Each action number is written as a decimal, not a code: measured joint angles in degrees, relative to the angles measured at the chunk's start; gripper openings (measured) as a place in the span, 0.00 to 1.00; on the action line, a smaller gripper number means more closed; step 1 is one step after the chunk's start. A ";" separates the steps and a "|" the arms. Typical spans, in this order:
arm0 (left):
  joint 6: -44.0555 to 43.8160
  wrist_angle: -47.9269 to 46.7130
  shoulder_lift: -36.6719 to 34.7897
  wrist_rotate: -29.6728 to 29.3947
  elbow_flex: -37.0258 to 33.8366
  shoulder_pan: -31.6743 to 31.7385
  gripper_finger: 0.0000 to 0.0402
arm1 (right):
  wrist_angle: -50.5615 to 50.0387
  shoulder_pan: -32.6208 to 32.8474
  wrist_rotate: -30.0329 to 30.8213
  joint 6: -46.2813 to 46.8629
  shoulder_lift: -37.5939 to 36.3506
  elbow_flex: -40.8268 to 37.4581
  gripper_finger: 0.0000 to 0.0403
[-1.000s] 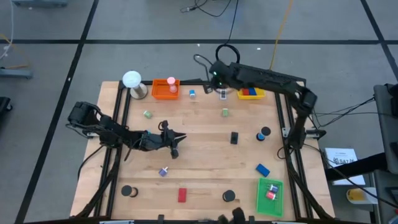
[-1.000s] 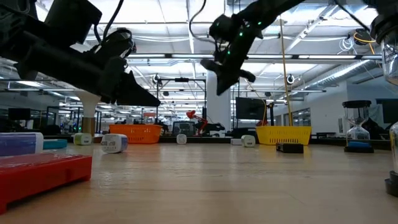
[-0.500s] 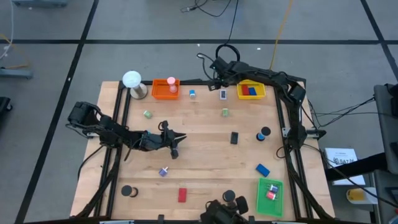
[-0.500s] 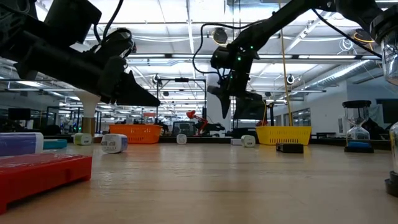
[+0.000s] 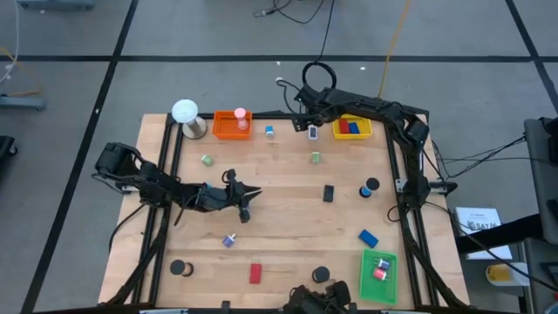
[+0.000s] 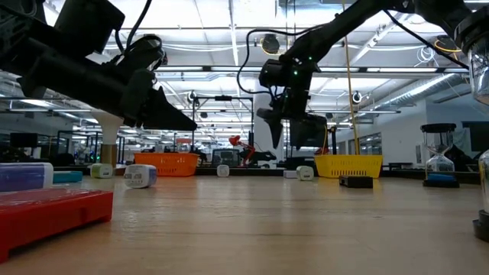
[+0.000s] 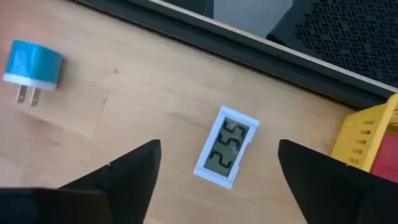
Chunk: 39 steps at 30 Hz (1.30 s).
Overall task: Pick & Place Office items
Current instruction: Put the white timer into the yellow basket
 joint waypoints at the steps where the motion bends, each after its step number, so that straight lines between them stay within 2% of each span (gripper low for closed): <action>1: 0.00 0.00 0.00 0.00 0.00 0.00 0.14 | -0.04 0.43 1.09 0.47 -0.03 0.00 0.81; 4: 0.00 0.00 0.00 0.02 0.00 0.00 0.14 | 1.81 1.70 4.07 1.76 -0.03 -1.21 0.85; 17: 0.02 -0.02 0.00 0.09 0.00 0.00 0.14 | 14.35 1.66 4.15 3.95 0.01 -11.54 0.85; 26: 0.02 -0.02 0.00 0.09 0.00 0.00 0.14 | 14.64 1.68 5.76 5.80 0.01 -13.98 0.80; 39: 0.01 -0.02 0.00 0.09 0.01 0.00 0.14 | 17.64 2.03 3.75 5.81 0.01 -16.52 0.70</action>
